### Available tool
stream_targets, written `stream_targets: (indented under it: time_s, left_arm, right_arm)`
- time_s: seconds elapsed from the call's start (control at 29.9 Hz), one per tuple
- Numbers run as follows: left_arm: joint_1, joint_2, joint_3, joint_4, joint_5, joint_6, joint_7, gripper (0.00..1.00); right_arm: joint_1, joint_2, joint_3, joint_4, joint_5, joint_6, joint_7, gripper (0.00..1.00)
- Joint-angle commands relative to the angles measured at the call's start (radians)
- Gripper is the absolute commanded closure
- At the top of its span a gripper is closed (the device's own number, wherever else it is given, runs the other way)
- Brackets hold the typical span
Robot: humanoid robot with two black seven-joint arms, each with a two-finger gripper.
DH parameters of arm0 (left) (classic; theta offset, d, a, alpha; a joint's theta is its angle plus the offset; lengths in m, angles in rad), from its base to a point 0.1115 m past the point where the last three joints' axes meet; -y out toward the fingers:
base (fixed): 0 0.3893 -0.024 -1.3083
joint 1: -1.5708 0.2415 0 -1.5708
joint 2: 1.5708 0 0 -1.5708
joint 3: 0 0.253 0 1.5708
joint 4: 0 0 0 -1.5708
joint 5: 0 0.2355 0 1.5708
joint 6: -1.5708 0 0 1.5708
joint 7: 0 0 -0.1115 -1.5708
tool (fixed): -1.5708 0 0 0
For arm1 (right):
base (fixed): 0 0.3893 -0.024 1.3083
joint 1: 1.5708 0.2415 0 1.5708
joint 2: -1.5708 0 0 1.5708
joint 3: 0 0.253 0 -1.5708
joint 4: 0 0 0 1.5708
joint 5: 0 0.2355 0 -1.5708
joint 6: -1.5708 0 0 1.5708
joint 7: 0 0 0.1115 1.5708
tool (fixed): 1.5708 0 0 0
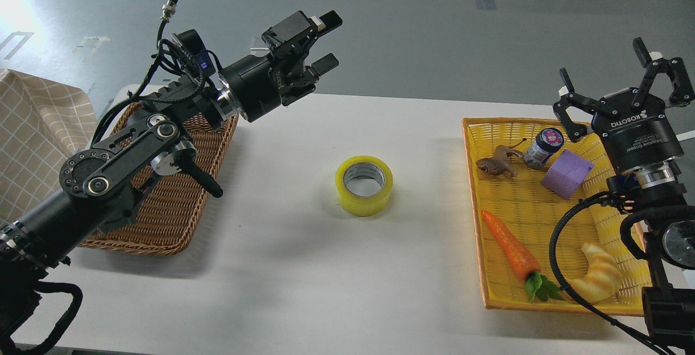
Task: Place and transfer tape with both arms
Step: 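Reach the left gripper to the tape roll and grip its rim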
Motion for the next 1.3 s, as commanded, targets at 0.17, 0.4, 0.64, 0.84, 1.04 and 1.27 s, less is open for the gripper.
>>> stream_targets:
  time_s: [0.17,0.4,0.64,0.84,1.04,1.27]
  left_arm:
    - [-0.011,-0.004,0.043,-0.094,0.415,0.005,0.012,0.02]
    - [-0.031,-0.010,0.152,-0.092,0.713,0.001,0.031,0.02]
    - [-0.091,-0.018,0.326,-0.077,0.790,0.000,0.154,0.02]
    - [-0.114,-0.055,0.376,-0.011,0.792,-0.006,0.297,0.02]
    - [-0.197,-0.073,0.505,0.064,0.790,-0.008,0.347,0.02]
    - [-0.208,-0.170,0.524,0.172,0.790,-0.008,0.375,0.02]
  right_arm:
    - [-0.027,0.011,0.003,0.000,0.000,0.000,0.003,0.00]
    - [-0.029,0.031,0.000,0.000,0.000,0.000,0.006,0.00]
    - [-0.039,0.037,0.000,-0.001,0.000,0.000,0.006,0.00]
    - [-0.039,0.039,0.000,-0.001,0.000,0.000,0.006,0.00]
    - [-0.042,0.039,0.000,-0.005,-0.002,0.000,0.006,0.00]
    - [-0.047,0.039,0.000,-0.008,-0.002,0.000,0.006,0.00]
